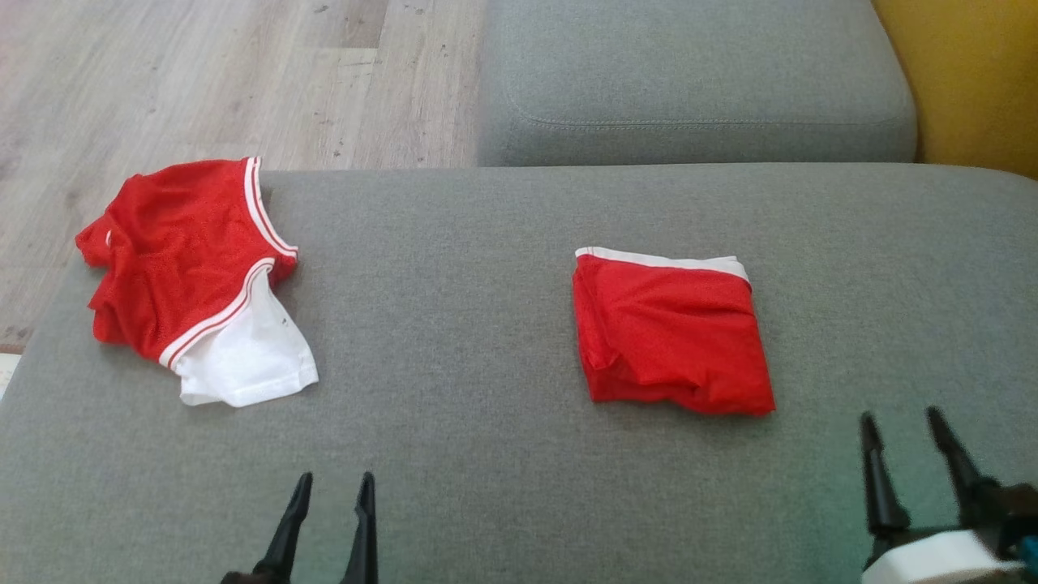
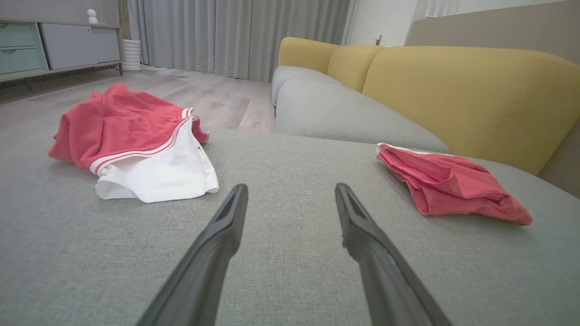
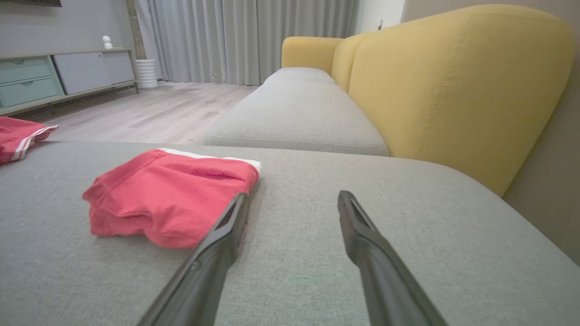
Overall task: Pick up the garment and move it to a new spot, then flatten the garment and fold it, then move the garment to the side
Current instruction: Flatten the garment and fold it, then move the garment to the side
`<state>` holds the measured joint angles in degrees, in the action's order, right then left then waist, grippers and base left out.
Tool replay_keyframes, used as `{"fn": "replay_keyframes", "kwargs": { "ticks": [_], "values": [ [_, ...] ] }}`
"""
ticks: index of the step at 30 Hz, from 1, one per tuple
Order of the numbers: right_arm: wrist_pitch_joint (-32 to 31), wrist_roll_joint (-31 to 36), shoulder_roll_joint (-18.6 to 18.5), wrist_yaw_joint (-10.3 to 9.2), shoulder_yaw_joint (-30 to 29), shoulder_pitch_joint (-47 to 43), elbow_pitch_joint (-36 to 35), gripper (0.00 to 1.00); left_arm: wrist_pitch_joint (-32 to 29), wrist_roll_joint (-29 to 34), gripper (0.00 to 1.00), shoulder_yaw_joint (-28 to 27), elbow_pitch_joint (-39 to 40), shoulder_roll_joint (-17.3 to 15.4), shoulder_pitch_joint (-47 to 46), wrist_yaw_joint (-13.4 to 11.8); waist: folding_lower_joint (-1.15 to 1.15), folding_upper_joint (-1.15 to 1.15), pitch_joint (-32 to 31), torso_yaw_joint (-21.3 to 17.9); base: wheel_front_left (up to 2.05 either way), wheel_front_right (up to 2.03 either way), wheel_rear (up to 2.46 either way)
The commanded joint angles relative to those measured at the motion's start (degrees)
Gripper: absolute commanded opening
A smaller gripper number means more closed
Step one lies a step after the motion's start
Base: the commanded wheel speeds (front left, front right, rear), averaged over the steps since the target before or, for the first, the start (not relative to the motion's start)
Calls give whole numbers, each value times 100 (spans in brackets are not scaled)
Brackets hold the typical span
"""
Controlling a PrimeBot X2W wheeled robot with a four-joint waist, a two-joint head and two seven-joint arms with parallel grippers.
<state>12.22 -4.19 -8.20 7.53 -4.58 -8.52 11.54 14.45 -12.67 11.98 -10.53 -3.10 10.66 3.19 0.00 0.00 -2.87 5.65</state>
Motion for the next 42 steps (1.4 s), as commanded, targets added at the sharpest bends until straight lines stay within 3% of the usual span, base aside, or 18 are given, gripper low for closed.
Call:
{"fn": "replay_keyframes", "kwargs": {
  "ticks": [1, 14, 18, 22, 29, 30, 42],
  "values": [
    [122, 72, -8, -4, 123, 84, -105, 100, 55, 83, 100, -274, 124, 21, -116, 52, 0, 0, 1, -4, 0, 0, 0],
    [253, 4, 110, -4, 86, 154, 286, 100, 55, 100, 100, -356, 31, 22, -120, 145, 0, 0, 22, -2, 0, 0, 0],
    [193, -331, 90, -4, 130, 345, 271, 100, 55, 86, 100, -337, 34, 22, -139, 144, 0, 0, 98, 20, 0, 0, 0],
    [-388, -996, -93, -4, 295, 770, 15, 100, 55, 82, 100, -304, 31, 22, -185, 156, 0, 0, 188, 66, 0, 0, 0],
    [-2160, -2103, -398, -4, 198, 1812, -128, 100, 55, 35, 100, -169, 8, 22, -384, 180, 0, 0, 517, 298, 0, 0, 0],
    [-2590, -2219, -415, -4, 222, 2122, 53, 100, 55, 16, 100, -106, 1, 22, -469, 189, 0, 0, 619, 395, 0, 0, 0],
    [-3478, -2019, -437, -4, 132, 2995, 2034, 100, 55, -134, 100, 138, -81, 22, -772, 130, 0, 0, 907, 908, 0, 0, 0]
  ]
}}
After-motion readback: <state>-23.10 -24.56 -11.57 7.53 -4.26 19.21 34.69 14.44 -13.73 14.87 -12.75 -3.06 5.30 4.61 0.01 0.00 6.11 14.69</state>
